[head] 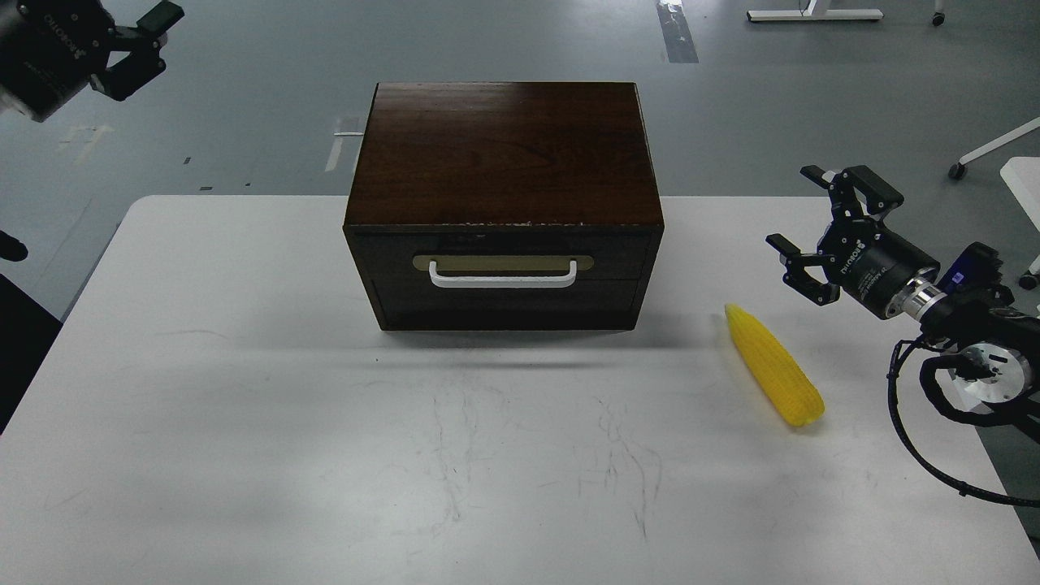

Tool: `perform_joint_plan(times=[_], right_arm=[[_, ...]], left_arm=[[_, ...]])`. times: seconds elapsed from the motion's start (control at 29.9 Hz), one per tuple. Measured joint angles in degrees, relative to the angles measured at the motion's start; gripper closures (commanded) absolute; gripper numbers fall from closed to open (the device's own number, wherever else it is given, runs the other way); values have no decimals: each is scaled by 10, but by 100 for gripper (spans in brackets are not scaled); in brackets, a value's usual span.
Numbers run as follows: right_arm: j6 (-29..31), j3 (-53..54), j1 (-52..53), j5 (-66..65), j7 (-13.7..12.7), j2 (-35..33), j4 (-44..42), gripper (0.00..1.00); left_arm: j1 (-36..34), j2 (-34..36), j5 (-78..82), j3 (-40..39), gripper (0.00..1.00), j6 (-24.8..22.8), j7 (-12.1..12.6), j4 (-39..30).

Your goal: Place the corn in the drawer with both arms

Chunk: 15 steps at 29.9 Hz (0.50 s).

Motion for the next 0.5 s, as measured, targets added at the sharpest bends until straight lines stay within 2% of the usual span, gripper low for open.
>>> perform_joint_plan(times=[0.17, 0.23, 0.37, 0.5], right_arm=[[0, 0, 1, 0, 0, 0, -10, 0], [0, 0, 1, 0, 0, 1, -14, 0], [0, 0, 2, 0, 0, 3, -16, 0], [-2, 0, 3, 0, 0, 4, -16, 0]], left_arm=[[-65, -17, 200, 0, 2, 0, -38, -113], [-82, -30, 293, 1, 2, 0, -46, -157], [-106, -61, 500, 10, 2, 0, -50, -233], [-121, -98, 661, 41, 2, 0, -50, -269]])
